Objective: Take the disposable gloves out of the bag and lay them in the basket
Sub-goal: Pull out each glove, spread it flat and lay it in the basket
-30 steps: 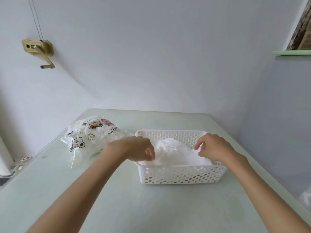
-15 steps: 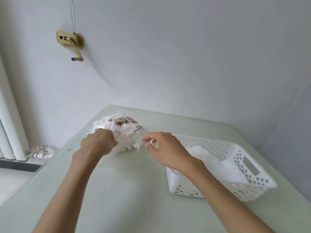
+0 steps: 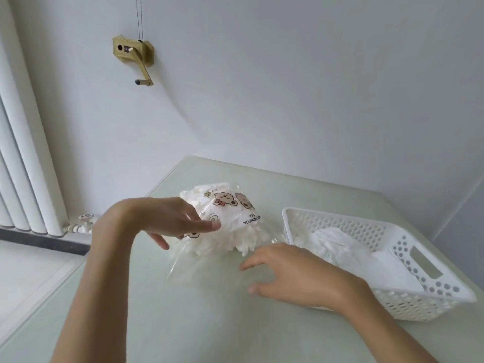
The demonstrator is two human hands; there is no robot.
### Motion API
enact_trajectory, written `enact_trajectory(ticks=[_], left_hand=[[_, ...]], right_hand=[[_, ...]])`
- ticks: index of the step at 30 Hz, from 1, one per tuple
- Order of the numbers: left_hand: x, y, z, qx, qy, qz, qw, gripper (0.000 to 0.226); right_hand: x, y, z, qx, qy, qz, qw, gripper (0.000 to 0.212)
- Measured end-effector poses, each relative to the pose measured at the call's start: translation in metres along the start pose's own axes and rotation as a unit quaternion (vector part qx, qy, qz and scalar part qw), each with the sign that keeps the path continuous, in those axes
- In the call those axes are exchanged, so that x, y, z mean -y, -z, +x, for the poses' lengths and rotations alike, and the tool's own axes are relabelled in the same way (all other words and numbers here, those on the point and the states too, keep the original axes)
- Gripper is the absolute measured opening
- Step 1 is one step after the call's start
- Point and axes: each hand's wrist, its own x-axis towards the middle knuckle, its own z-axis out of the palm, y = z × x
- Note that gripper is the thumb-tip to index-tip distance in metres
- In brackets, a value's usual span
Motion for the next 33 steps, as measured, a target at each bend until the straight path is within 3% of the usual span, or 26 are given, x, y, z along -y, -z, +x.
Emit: enact_trajectory(ticks=[2,5,6,10,12,14,16,19,22,25,27,29,31,33], left_hand=[[0.000,0.001,0.005,-0.076,-0.003,-0.004,0.997,0.080],[0.007,-0.003,0.036,-0.324,0.020,-0.032,0.945,0.069],[0.009,-0.005,0.047,-0.349,0.025,-0.023,0.937,0.069],[-0.002,0.001,0.086,-0.275,0.048,0.073,0.957,0.072],[-0.008,0.006,0.102,-0.265,0.056,0.080,0.959,0.061],[-0.011,0.007,0.110,-0.254,0.062,0.066,0.963,0.040],[-0.016,0.004,0.107,-0.263,0.061,0.059,0.961,0.031],[-0.025,0.000,0.087,-0.312,0.059,0.055,0.947,0.029],[-0.027,-0.009,0.063,-0.435,0.014,0.071,0.897,0.035],[-0.027,-0.024,0.032,-0.599,-0.106,0.122,0.784,0.041],[-0.027,-0.027,0.018,-0.617,-0.148,0.166,0.755,0.041],[-0.024,-0.023,0.014,-0.593,-0.133,0.158,0.778,0.040],[-0.024,-0.018,0.010,-0.572,-0.105,0.085,0.809,0.033],[-0.026,-0.017,0.004,-0.573,-0.100,0.018,0.813,0.025]], right_hand=[[-0.001,0.002,-0.011,-0.079,-0.020,-0.016,0.997,0.035],[0.000,-0.003,-0.011,-0.174,-0.053,-0.071,0.981,0.033],[-0.001,-0.006,-0.008,-0.191,-0.064,-0.076,0.977,0.031],[0.001,-0.001,0.003,-0.260,-0.088,-0.056,0.960,0.024],[0.002,-0.002,0.009,-0.236,-0.101,-0.042,0.965,0.035],[0.004,-0.005,0.014,-0.206,-0.113,-0.053,0.971,0.031],[0.001,-0.007,0.017,-0.219,-0.127,-0.055,0.966,0.018],[-0.004,-0.004,0.011,-0.244,-0.143,-0.014,0.959,0.018],[-0.001,-0.003,0.003,-0.263,-0.132,0.022,0.955,0.024],[0.006,-0.004,-0.001,-0.322,-0.113,0.024,0.940,0.038],[0.009,-0.004,0.000,-0.345,-0.095,0.029,0.933,0.039],[0.010,-0.005,0.002,-0.345,-0.082,0.041,0.934,0.026],[0.013,-0.009,0.005,-0.333,-0.081,0.036,0.939,0.015],[0.013,-0.014,0.006,-0.297,-0.076,0.009,0.952,0.017]])
